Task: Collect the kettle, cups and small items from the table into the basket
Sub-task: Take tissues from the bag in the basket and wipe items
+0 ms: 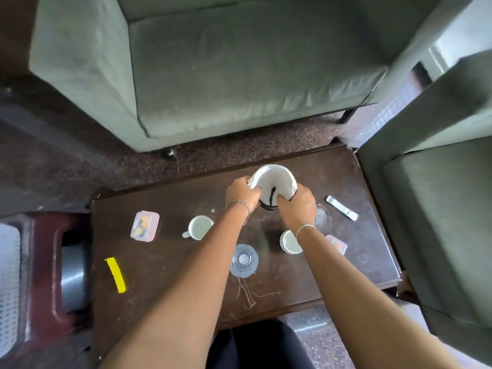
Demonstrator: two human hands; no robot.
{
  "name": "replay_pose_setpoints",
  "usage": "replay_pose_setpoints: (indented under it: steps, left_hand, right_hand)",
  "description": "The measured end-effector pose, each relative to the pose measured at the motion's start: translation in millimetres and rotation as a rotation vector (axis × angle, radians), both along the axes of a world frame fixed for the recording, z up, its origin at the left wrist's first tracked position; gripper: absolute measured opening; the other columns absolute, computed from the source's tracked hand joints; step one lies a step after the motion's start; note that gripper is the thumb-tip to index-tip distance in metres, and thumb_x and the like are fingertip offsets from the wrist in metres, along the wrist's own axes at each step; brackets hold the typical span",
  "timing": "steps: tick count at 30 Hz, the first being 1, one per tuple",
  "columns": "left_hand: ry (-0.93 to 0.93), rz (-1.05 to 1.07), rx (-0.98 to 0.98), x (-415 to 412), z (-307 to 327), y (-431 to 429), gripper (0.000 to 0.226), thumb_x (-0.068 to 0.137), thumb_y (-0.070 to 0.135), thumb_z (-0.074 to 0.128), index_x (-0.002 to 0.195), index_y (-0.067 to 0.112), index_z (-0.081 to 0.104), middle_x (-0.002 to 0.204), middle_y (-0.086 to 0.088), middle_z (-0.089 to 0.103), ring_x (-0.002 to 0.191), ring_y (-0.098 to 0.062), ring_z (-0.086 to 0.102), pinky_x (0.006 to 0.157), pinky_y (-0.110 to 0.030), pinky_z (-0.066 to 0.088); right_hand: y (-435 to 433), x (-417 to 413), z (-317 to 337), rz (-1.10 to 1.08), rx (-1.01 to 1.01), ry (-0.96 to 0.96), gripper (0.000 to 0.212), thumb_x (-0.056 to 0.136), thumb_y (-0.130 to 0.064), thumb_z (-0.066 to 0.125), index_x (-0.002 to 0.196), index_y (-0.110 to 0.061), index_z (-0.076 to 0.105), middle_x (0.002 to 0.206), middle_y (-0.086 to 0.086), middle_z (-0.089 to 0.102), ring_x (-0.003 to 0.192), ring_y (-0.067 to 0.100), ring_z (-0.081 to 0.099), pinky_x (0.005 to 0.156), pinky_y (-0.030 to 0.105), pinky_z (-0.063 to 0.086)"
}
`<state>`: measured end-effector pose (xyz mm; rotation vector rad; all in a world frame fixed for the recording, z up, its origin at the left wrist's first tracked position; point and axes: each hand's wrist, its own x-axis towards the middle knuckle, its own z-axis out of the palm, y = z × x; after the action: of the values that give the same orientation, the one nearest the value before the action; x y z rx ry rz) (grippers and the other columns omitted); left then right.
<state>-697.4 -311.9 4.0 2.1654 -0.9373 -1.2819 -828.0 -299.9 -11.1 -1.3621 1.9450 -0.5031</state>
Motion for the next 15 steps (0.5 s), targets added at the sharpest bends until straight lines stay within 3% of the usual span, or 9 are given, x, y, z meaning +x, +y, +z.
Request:
replay_pose_setpoints:
  steps: [3, 6, 11, 15]
  left_hand:
    - [0.055, -0.012, -0.029, -22.5, 18.8, -6.9, 0.017, 0.078, 0.01, 0.06, 0.088, 0.024, 0.063, 0.09, -0.008, 0.069, 0.076, -0.03, 0.072, 0.068, -0.04, 0.062]
    - [0.134, -0.01, -0.034, -48.3, 27.5, -16.1, 0.027, 0.078, 0.006, 0.064, 0.102, 0.018, 0.066, 0.093, -0.006, 0.065, 0.082, -0.03, 0.071, 0.069, -0.041, 0.062]
    - [0.24, -0.041, -0.023, -91.7, 26.6, -38.3, 0.028, 0.077, 0.001, 0.07, 0.092, 0.02, 0.058, 0.09, -0.007, 0.064, 0.067, -0.016, 0.066, 0.068, -0.032, 0.061]
    - [0.193, -0.088, 0.002, -120.3, 12.3, -60.8, 0.027, 0.072, 0.001, 0.072, 0.078, 0.024, 0.059, 0.093, -0.009, 0.07, 0.088, -0.027, 0.07, 0.081, -0.041, 0.06]
  right_hand:
    - [-5.2, -20.5, 17.1, -0.062, -0.028, 0.031, 0.024, 0.082, -0.019, 0.064, 0.104, -0.009, 0.065, 0.096, 0.007, 0.056, 0.095, 0.03, 0.056, 0.077, 0.026, 0.034]
    - [-13.7, -45.6, 28.7, -0.114, -0.036, 0.018, 0.021, 0.083, -0.018, 0.062, 0.102, -0.01, 0.064, 0.094, 0.004, 0.049, 0.094, 0.031, 0.056, 0.075, 0.026, 0.035]
    - [-40.3, -92.6, 32.9, -0.126, -0.025, 0.022, 0.022, 0.081, -0.018, 0.062, 0.102, -0.012, 0.066, 0.099, 0.01, 0.063, 0.099, 0.031, 0.058, 0.082, 0.033, 0.044]
    - [-65.4, -127.6, 20.2, -0.108, 0.024, 0.01, 0.027, 0.08, -0.014, 0.061, 0.107, -0.012, 0.066, 0.106, 0.013, 0.067, 0.101, 0.032, 0.06, 0.08, 0.032, 0.045]
